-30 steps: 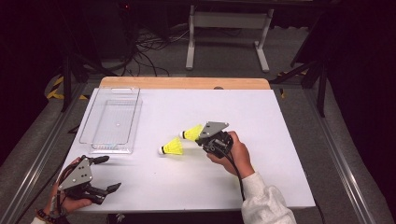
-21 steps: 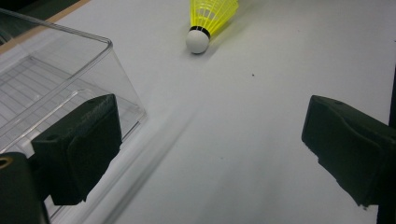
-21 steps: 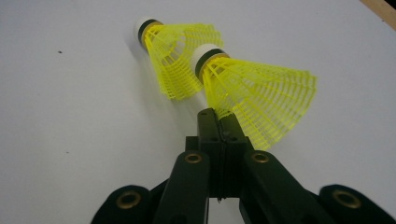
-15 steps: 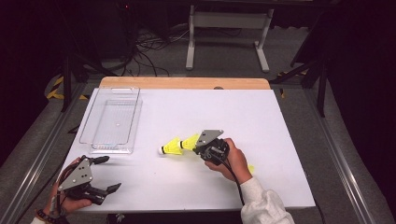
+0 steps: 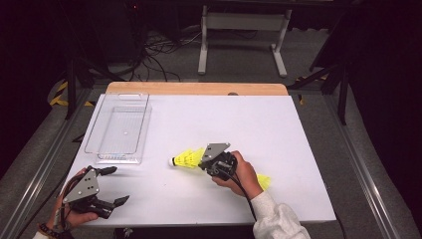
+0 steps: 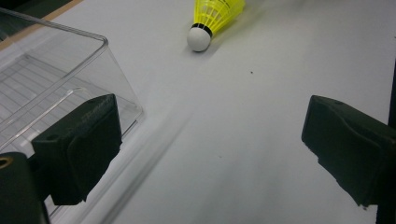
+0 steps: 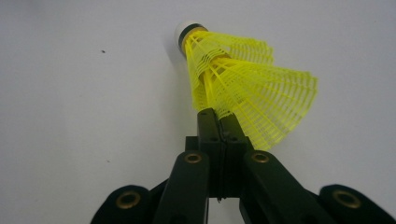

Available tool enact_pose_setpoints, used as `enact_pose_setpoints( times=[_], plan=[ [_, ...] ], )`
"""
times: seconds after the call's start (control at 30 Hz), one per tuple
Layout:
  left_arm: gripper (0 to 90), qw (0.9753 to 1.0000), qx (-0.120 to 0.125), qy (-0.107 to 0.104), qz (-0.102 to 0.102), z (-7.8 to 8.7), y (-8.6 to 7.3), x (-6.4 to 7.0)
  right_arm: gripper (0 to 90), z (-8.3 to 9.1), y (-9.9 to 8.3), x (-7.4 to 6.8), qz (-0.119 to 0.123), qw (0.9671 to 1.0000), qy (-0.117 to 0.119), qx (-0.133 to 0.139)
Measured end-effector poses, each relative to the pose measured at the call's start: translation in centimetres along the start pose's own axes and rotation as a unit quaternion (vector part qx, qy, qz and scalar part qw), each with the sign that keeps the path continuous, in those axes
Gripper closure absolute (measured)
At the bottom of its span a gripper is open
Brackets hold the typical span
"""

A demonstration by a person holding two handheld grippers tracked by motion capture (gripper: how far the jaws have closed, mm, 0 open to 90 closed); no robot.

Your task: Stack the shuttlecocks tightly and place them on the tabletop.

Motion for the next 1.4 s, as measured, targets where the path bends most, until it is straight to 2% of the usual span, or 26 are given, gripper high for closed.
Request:
enact_pose_setpoints(
  times=[0.33, 0.77, 1.1, 1.4],
  plan=[
    [6.0, 1.0, -0.001, -0.001, 0.0, 0.0, 0.0, 0.0, 90.0, -1.1, 0.2, -0.9, 0.004, 1.0, 0.008, 0.002],
    [6.2, 1.0, -0.001, -0.004, -0.002, -0.1, 0.0, 0.1, 88.3, -2.2, -0.2, -1.7, 0.017, 0.9996, 0.02, -0.014],
    [6.2, 1.0, 0.0, -0.004, -0.002, 0.0, 0.0, 0.1, 83.4, -2.7, -0.6, -2.0, 0.023, 0.9991, 0.024, -0.027],
    [6.2, 1.0, -0.001, -0.005, -0.003, -0.1, 0.0, 0.1, 74.7, -2.2, -0.7, -2.0, 0.022, 0.9992, 0.019, -0.025]
  ],
)
Point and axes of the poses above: each handheld gripper's, and its own axes: z roughly backward along the jaws, y roughly out of its top, x roughly to its right, the point moved 7 cm from there along -z, roughly forward along the jaws, and after that the axes turned 3 degrees about y, right-handed, at the moved point
